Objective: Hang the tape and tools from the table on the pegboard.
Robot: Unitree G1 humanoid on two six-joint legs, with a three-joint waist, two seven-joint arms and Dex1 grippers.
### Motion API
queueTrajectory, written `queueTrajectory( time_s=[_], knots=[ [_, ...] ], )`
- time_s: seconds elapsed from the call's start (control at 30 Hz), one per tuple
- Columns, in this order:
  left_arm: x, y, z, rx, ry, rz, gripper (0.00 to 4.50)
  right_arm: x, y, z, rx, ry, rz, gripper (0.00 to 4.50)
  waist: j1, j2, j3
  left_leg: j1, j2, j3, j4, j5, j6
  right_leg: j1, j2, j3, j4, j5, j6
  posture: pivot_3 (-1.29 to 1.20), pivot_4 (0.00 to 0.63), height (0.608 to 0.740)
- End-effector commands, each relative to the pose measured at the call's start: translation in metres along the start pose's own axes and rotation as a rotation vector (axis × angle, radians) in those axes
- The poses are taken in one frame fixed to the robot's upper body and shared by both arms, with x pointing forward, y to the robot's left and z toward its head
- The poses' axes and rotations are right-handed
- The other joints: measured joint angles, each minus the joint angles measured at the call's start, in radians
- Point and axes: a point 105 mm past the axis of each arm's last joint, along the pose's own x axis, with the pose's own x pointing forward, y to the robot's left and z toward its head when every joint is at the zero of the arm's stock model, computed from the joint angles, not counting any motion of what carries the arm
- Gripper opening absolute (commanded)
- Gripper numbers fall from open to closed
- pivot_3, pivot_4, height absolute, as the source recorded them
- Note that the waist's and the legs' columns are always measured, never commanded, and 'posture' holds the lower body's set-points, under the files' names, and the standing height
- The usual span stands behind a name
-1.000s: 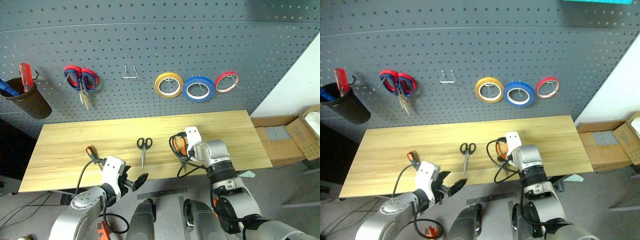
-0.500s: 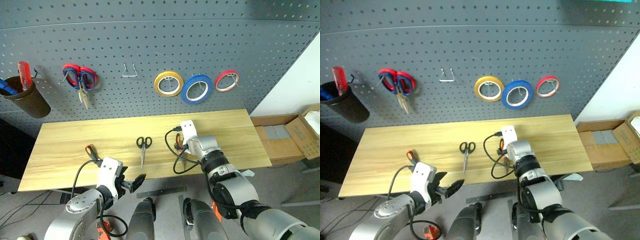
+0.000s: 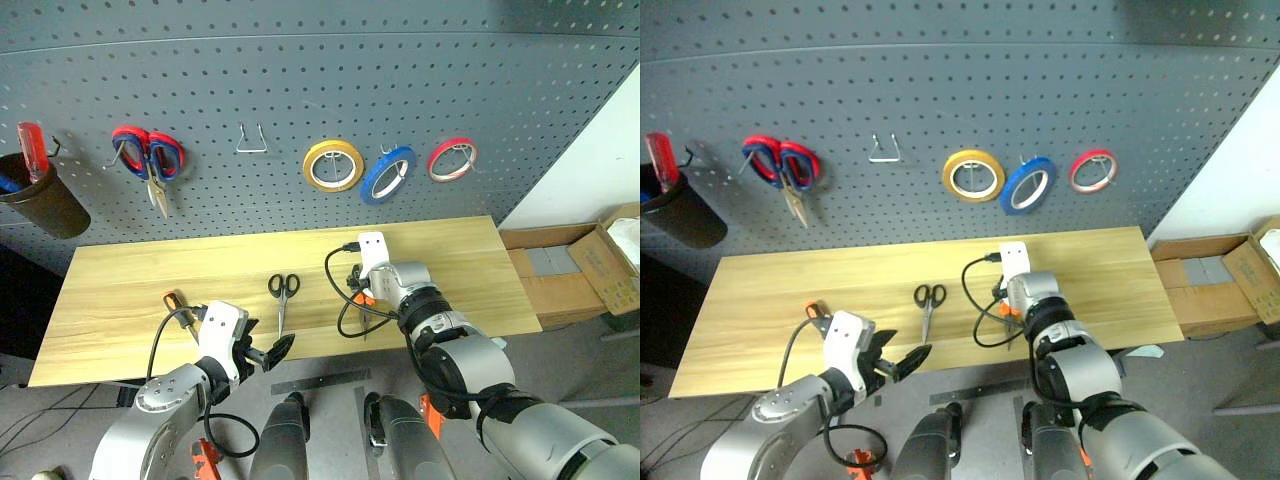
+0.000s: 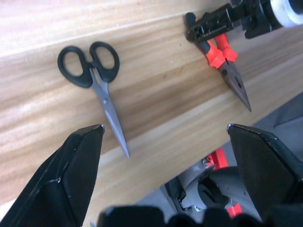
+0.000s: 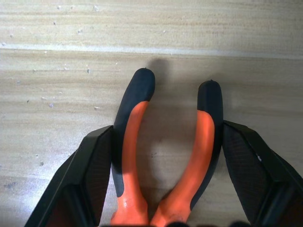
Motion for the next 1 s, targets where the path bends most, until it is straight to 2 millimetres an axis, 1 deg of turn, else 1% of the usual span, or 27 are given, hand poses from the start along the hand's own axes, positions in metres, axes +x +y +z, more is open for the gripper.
queueTrajectory(
  time_s=[0.03,0.07,0.13,0.17,0.2,0.27,0.33,0.4,0.43,0.47,0.53,0.63,0.67,0.73,0.77,0.83,0.9,0.93,0.97,1.0],
  knots=[
    [0.004,0.001,0.009,0.013,-0.036,-0.006,4.50,-0.003,0.012,-0.002,-0.013,-0.008,0.072,3.00,0.000,0.000,0.000,0.000,0.000,0.000,0.000,0.000,0.000,-0.001,0.000,0.000,0.000,0.000,0.000,0.13,0.281,0.740],
    [0.005,0.002,0.010,0.013,-0.041,-0.005,4.50,-0.005,0.011,0.000,-0.026,-0.020,0.082,3.00,0.001,0.000,0.000,-0.001,0.000,0.000,0.000,0.000,0.000,-0.001,0.001,0.000,0.000,0.000,0.000,0.13,0.277,0.740],
    [0.009,0.005,0.017,-0.003,-0.075,-0.006,4.50,-0.022,0.015,0.018,-0.055,-0.151,0.212,3.00,0.004,-0.001,-0.001,-0.001,0.000,0.000,-0.001,0.000,0.000,-0.001,0.001,0.000,0.000,0.000,0.000,0.12,0.253,0.740],
    [0.009,0.006,0.023,-0.018,-0.106,-0.016,4.50,-0.036,0.016,0.028,-0.099,-0.241,0.276,3.00,0.006,-0.001,-0.001,-0.001,0.000,0.000,-0.001,0.000,0.000,-0.001,0.002,0.000,0.000,0.000,0.001,0.12,0.246,0.740],
    [0.010,0.007,0.027,-0.029,-0.127,-0.023,4.50,-0.047,0.017,0.033,-0.135,-0.296,0.319,3.00,0.011,-0.001,-0.001,-0.002,0.000,0.000,-0.001,0.000,0.000,-0.002,0.003,0.000,0.000,-0.001,0.002,0.12,0.239,0.740],
    [0.010,0.004,0.044,-0.067,-0.215,-0.071,4.50,-0.080,0.017,0.045,-0.223,-0.454,0.413,3.00,0.017,-0.001,-0.001,-0.005,-0.001,0.001,-0.001,0.000,0.000,-0.004,0.004,0.000,0.000,-0.001,0.003,0.12,0.212,0.740],
    [0.007,0.004,0.058,-0.115,-0.284,-0.104,4.50,-0.110,0.014,0.054,-0.295,-0.587,0.460,3.00,0.022,-0.002,-0.001,-0.008,-0.001,0.001,0.000,0.000,-0.001,-0.007,0.004,0.000,0.000,-0.001,0.003,0.12,0.198,0.740],
    [0.006,0.005,0.063,-0.138,-0.303,-0.120,4.50,-0.122,0.013,0.058,-0.314,-0.639,0.480,3.00,0.020,-0.006,-0.006,-0.009,-0.002,0.001,0.001,0.000,-0.001,-0.008,0.004,-0.001,0.001,-0.001,0.004,0.13,0.185,0.740],
    [0.002,0.006,0.071,-0.160,-0.331,-0.140,4.50,-0.139,0.017,0.067,-0.339,-0.719,0.503,3.00,0.018,-0.008,-0.009,-0.009,-0.002,0.002,0.001,0.000,-0.001,-0.008,0.005,-0.001,0.001,-0.001,0.004,0.13,0.166,0.740],
    [-0.002,0.008,0.078,-0.173,-0.357,-0.153,4.50,-0.153,0.020,0.075,-0.355,-0.786,0.519,3.00,0.018,-0.010,-0.010,-0.007,-0.003,0.003,0.001,0.000,-0.001,-0.008,0.006,-0.001,0.001,0.000,0.004,0.14,0.162,0.740],
    [-0.009,0.012,0.089,-0.184,-0.399,-0.165,4.50,-0.173,0.027,0.088,-0.370,-0.882,0.534,3.00,0.019,-0.010,-0.010,-0.007,-0.001,0.001,0.001,0.000,-0.002,-0.008,0.006,-0.001,0.002,0.000,0.004,0.15,0.150,0.740],
    [-0.013,0.023,0.110,-0.189,-0.476,-0.141,4.50,-0.196,0.050,0.110,-0.395,-1.027,0.574,3.00,0.021,-0.011,-0.014,-0.007,0.000,-0.002,0.001,0.002,-0.005,-0.008,0.009,-0.003,0.004,0.000,0.002,0.17,0.142,0.740],
    [-0.012,0.026,0.117,-0.193,-0.501,-0.132,4.50,-0.202,0.058,0.118,-0.398,-1.067,0.585,3.00,0.021,-0.012,-0.016,-0.007,0.000,-0.003,0.001,0.003,-0.006,-0.008,0.009,-0.003,0.004,0.001,0.002,0.18,0.143,0.740],
    [-0.010,0.025,0.129,-0.206,-0.540,-0.141,4.50,-0.212,0.074,0.137,-0.419,-1.159,0.597,3.00,0.021,-0.014,-0.017,-0.005,0.000,-0.003,0.001,0.005,-0.010,-0.007,0.012,-0.003,0.004,0.003,-0.001,0.18,0.139,0.740],
    [-0.009,0.025,0.132,-0.210,-0.549,-0.147,4.50,-0.215,0.079,0.142,-0.428,-1.187,0.599,3.00,0.023,-0.015,-0.020,-0.005,0.000,-0.002,0.001,0.006,-0.012,-0.007,0.013,-0.003,0.004,0.004,-0.002,0.18,0.139,0.740],
    [-0.007,0.025,0.138,-0.219,-0.569,-0.145,4.50,-0.222,0.091,0.159,-0.428,-1.255,0.613,3.00,0.024,-0.022,-0.029,-0.005,0.000,-0.001,0.001,0.007,-0.013,-0.006,0.013,-0.003,0.003,0.005,-0.001,0.19,0.136,0.740],
    [-0.004,0.026,0.140,-0.213,-0.568,-0.137,4.50,-0.230,0.105,0.182,-0.449,-1.332,0.608,3.00,0.025,-0.026,-0.032,-0.004,-0.001,-0.001,0.001,0.007,-0.013,-0.003,0.011,-0.003,0.002,0.005,-0.001,0.20,0.136,0.740],
    [-0.003,0.026,0.140,-0.211,-0.566,-0.134,4.50,-0.231,0.109,0.188,-0.458,-1.355,0.605,3.00,0.025,-0.028,-0.033,-0.003,-0.001,-0.001,0.001,0.007,-0.013,-0.003,0.011,-0.003,0.002,0.006,-0.001,0.20,0.136,0.740],
    [-0.002,0.027,0.140,-0.212,-0.565,-0.133,4.50,-0.231,0.111,0.195,-0.463,-1.375,0.594,3.00,0.026,-0.029,-0.034,-0.003,-0.001,0.000,0.001,0.007,-0.013,-0.003,0.011,-0.003,0.002,0.006,0.000,0.20,0.135,0.740],
    [-0.002,0.028,0.138,-0.207,-0.559,-0.129,4.50,-0.226,0.114,0.202,-0.487,-1.386,0.557,3.00,0.026,-0.031,-0.036,-0.003,-0.001,0.000,0.001,0.007,-0.014,-0.003,0.010,-0.003,0.002,0.006,-0.001,0.21,0.130,0.740]
  ],
)
